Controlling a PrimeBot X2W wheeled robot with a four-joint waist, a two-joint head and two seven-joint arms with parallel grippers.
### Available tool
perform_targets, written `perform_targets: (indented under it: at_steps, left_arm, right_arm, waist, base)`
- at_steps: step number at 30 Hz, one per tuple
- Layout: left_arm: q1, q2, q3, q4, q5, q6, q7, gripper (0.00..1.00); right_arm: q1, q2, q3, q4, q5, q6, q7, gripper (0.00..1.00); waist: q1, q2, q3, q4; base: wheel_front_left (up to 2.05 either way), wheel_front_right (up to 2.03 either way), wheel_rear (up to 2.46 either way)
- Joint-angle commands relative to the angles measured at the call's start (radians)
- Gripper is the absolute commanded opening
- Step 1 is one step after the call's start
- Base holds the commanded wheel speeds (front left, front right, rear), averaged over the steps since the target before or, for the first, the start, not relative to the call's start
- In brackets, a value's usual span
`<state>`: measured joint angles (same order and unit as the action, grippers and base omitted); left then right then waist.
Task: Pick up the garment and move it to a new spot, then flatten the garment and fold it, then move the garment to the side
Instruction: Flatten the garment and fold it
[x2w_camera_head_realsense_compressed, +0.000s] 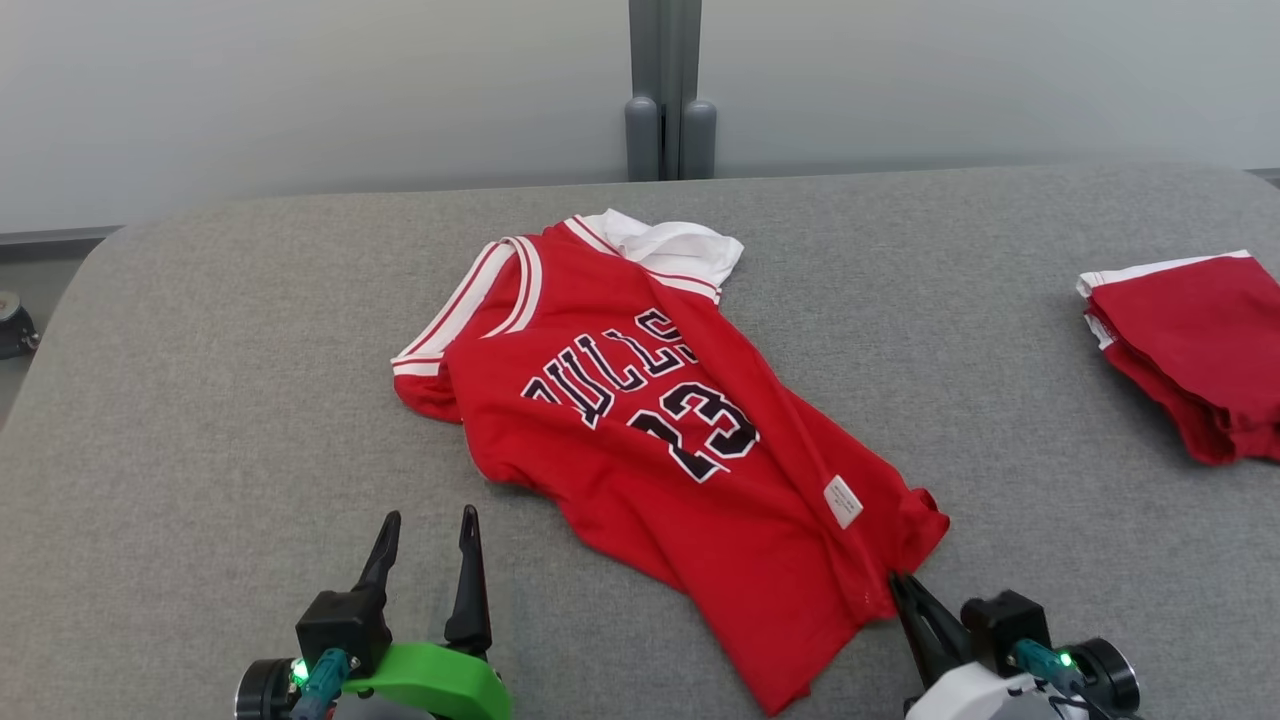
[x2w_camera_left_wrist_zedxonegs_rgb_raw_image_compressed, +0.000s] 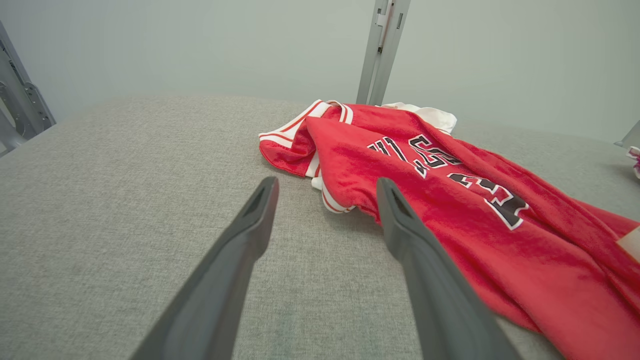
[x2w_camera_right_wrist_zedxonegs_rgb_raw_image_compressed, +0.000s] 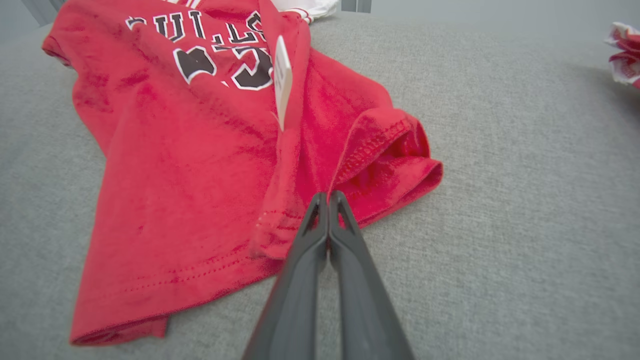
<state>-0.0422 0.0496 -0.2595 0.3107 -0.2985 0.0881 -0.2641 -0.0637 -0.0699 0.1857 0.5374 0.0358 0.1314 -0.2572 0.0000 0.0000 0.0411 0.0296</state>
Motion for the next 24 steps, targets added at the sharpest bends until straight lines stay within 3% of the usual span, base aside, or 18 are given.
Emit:
perform_targets:
  at_steps: [1, 8, 14, 15, 17, 18, 24]
  left_arm:
    - [0.006, 0.002, 0.002, 0.0, 0.002, -0.001, 0.0, 1.0]
    - [0.018, 0.002, 0.002, 0.001, -0.001, -0.004, 0.0, 1.0]
    - [0.028, 0.002, -0.007, 0.006, -0.004, -0.006, 0.0, 1.0]
    - [0.03, 0.002, -0.008, 0.007, -0.005, -0.006, 0.0, 1.0]
    - [0.033, 0.002, -0.01, 0.008, -0.004, -0.006, 0.0, 1.0]
    - [0.035, 0.002, -0.011, 0.008, -0.004, -0.006, 0.0, 1.0]
    - [0.042, 0.002, -0.011, 0.005, -0.006, -0.002, 0.0, 1.0]
  right_arm:
    - [0.034, 0.005, -0.017, -0.025, 0.01, -0.002, -0.006, 0.0]
    - [0.156, 0.017, -0.097, -0.131, 0.045, -0.002, -0.006, 0.0]
    - [0.193, 0.018, -0.096, -0.117, 0.085, -0.002, 0.006, 0.03]
    - [0.196, 0.018, -0.094, -0.109, 0.087, -0.002, 0.007, 0.19]
    - [0.205, 0.017, -0.099, -0.095, 0.099, -0.002, 0.012, 0.8]
    - [0.207, 0.018, -0.103, -0.09, 0.102, -0.002, 0.012, 1.0]
    - [0.226, 0.015, -0.186, -0.132, 0.079, -0.002, 0.008, 1.0]
  waist:
    - [0.0, 0.0, -0.004, -0.009]
    - [0.0, 0.0, -0.02, -0.044]
    - [0.0, 0.0, -0.036, -0.061]
    - [0.0, 0.0, -0.038, -0.062]
    - [0.0, 0.0, -0.042, -0.063]
    - [0.0, 0.0, -0.044, -0.063]
    - [0.0, 0.0, -0.054, -0.057]
  base:
    - [0.0, 0.0, 0.0]
    - [0.0, 0.0, 0.0]
    - [0.0, 0.0, 0.0]
    - [0.0, 0.0, 0.0]
    - [0.0, 0.0, 0.0]
    - [0.0, 0.0, 0.0]
    - [0.0, 0.0, 0.0]
